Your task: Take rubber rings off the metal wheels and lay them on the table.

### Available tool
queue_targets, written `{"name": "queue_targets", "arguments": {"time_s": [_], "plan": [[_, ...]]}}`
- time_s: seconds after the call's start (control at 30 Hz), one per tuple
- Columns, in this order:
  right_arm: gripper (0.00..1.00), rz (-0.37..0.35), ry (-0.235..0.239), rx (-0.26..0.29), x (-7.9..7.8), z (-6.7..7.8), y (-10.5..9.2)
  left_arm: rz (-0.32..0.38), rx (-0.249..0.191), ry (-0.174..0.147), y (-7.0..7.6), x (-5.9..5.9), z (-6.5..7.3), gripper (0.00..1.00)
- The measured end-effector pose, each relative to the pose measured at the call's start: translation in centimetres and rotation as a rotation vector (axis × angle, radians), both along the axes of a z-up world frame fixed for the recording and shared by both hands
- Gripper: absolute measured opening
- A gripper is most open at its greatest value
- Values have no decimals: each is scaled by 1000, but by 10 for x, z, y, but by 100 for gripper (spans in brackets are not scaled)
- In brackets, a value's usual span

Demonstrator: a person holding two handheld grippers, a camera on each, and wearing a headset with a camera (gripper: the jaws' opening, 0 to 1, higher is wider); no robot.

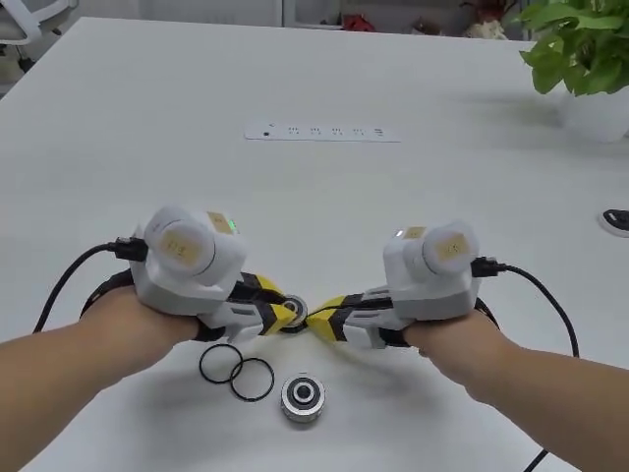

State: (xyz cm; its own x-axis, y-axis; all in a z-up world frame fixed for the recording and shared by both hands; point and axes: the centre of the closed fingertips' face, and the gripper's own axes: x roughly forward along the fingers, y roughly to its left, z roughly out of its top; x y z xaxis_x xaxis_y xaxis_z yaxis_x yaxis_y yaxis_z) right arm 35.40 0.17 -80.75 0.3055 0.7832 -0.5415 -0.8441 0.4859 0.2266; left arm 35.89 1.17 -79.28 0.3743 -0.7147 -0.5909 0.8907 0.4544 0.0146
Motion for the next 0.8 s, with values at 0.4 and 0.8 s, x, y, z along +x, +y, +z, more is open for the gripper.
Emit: {"name": "queue_targets", "arguments": {"time_s": [0.4, 0.8], "plan": [[0, -42, 32, 33, 3, 2, -2, 5, 6, -3, 1, 2, -1, 13], [0, -111, 68, 96, 11, 7, -6, 17, 3, 1, 0, 2, -1, 13]]}}
